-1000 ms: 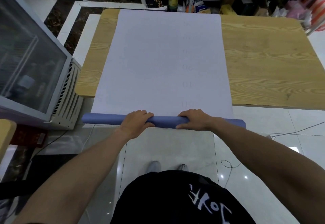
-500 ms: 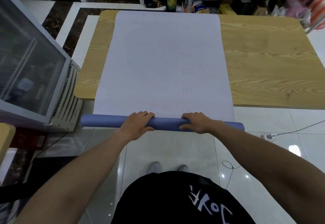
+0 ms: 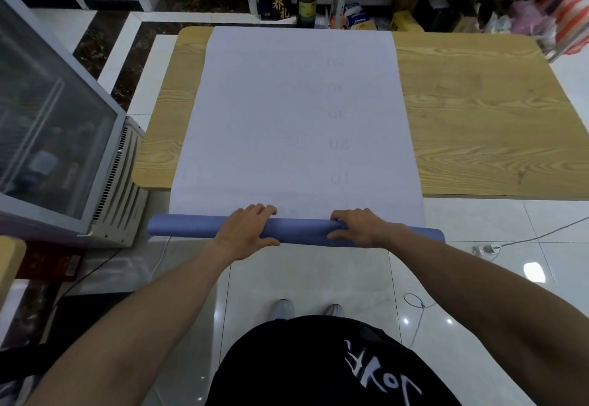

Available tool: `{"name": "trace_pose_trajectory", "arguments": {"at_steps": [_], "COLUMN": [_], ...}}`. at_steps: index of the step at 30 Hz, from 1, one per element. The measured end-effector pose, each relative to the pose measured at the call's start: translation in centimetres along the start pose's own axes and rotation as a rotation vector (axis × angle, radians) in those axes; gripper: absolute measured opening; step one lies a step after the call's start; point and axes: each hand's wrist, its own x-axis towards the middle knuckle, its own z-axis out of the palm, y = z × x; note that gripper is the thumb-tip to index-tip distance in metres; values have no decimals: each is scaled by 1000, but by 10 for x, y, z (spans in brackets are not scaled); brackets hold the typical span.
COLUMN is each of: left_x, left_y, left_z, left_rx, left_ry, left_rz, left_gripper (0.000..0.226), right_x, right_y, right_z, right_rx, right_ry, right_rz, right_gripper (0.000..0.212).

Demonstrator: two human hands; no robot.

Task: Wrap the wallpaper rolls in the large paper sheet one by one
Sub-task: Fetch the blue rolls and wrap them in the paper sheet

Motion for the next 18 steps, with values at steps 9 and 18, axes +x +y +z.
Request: {"name": "trace_pose_trajectory", "arguments": {"at_steps": [9,18], "left_x": [3,4], "left_y": [-2,-9], "left_z": [-4,-5], "left_rx": [45,36], "left_ry": [-12,-15], "left_rz": [-18,11], "left_gripper": [38,46], "right_x": [2,2], "right_y": [-3,-7], "right_z": [5,-6], "right_rx": [-97,-124], "right_ry": [146,21], "right_rz": [10,43], "right_gripper": [56,40]}}
